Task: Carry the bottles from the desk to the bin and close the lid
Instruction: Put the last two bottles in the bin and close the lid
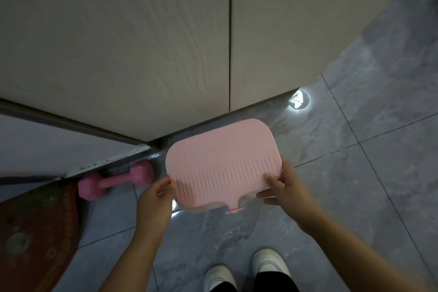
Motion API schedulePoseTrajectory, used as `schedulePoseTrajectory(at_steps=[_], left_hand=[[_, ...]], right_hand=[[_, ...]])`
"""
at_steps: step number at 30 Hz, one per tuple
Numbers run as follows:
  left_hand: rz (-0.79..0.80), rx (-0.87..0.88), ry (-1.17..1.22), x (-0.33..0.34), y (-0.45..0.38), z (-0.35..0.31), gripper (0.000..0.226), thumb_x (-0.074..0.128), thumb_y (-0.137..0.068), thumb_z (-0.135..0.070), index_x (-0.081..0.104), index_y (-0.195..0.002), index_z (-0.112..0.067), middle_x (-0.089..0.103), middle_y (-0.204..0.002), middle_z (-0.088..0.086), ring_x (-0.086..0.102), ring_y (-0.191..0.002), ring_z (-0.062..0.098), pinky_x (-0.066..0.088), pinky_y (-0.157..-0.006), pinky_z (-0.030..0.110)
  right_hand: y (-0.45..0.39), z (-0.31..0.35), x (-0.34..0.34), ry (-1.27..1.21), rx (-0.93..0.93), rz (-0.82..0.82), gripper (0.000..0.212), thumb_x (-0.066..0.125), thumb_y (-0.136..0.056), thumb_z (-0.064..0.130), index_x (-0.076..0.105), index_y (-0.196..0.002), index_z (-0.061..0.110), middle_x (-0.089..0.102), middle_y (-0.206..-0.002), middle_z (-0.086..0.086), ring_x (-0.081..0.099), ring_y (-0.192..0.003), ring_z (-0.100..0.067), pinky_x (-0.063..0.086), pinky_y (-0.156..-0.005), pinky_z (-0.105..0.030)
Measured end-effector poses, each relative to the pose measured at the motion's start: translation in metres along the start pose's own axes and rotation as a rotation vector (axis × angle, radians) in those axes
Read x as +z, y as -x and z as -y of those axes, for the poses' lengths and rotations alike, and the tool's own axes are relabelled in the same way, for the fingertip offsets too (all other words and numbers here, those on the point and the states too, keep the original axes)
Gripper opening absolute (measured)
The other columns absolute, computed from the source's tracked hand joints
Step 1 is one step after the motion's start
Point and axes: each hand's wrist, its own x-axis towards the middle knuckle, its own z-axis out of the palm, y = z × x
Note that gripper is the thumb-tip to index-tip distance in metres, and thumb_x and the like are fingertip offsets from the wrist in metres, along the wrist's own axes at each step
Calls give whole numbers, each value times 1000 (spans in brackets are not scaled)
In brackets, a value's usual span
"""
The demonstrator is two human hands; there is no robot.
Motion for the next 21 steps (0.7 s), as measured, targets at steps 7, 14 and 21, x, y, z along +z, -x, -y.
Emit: schedulePoseTrajectory(at_steps=[7, 14, 21], left_hand=[[-86, 21, -94, 12, -1, 2, 25, 53, -88, -5, 68, -107, -2, 69, -97, 12, 66, -94, 30, 51, -93, 47], [-150, 95, -203, 15, 1, 4, 21, 53, -87, -2, 69, -99, -3, 63, -86, 3, 57, -79, 17, 39, -75, 27], [-199, 115, -276, 20, 2, 3, 19, 52, -87, -2, 67, -99, 1, 69, -96, 17, 59, -83, 22, 42, -77, 31]], right_hand=[[-9, 2, 3, 414, -2, -166, 54, 56, -90, 20, 36, -139, 13, 50, -126, -16, 56, -109, -34, 47, -95, -42], [-10, 2, 5, 563, 26, -190, 57, 57, -89, 31, 36, -139, 16, 42, -133, -11, 56, -107, -29, 45, -98, -38], [-11, 2, 4, 628, -14, -183, 67, 58, -88, 29, 24, -146, 18, 39, -132, -11, 56, -104, -29, 45, -93, -34]])
